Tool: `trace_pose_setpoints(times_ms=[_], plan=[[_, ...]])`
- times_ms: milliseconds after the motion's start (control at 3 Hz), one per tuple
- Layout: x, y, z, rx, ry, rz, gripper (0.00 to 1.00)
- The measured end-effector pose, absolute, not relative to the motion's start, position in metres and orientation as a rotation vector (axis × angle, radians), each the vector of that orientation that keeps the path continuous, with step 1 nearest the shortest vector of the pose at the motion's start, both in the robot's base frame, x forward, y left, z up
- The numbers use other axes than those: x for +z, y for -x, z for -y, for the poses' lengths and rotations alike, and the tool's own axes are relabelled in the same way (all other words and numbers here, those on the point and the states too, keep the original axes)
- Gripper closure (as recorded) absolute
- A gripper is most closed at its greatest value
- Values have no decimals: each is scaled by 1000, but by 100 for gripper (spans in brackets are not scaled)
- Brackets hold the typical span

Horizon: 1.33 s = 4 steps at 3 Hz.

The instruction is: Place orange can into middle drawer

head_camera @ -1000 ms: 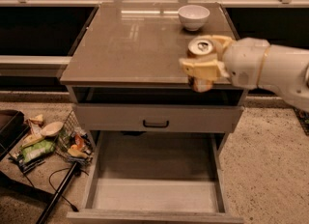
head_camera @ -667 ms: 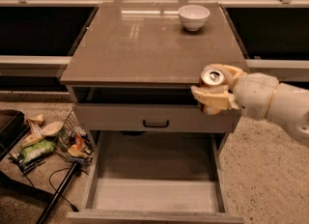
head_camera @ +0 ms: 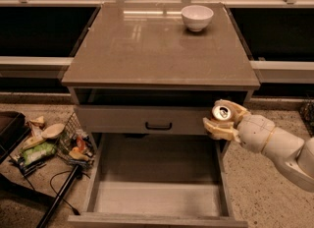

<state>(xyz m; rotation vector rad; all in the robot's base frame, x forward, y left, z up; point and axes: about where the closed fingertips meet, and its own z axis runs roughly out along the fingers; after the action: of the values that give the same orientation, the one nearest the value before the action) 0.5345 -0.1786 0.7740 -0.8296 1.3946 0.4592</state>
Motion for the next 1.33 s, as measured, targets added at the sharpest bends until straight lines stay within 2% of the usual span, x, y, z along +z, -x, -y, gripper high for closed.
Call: trace_pose_setpoints(times_ms=[333, 667, 1333], plan=[[776, -537, 175, 476, 830, -1387, 100], [735, -525, 144, 581, 823, -1390, 100], [599, -451, 29, 846, 878, -1328, 100]])
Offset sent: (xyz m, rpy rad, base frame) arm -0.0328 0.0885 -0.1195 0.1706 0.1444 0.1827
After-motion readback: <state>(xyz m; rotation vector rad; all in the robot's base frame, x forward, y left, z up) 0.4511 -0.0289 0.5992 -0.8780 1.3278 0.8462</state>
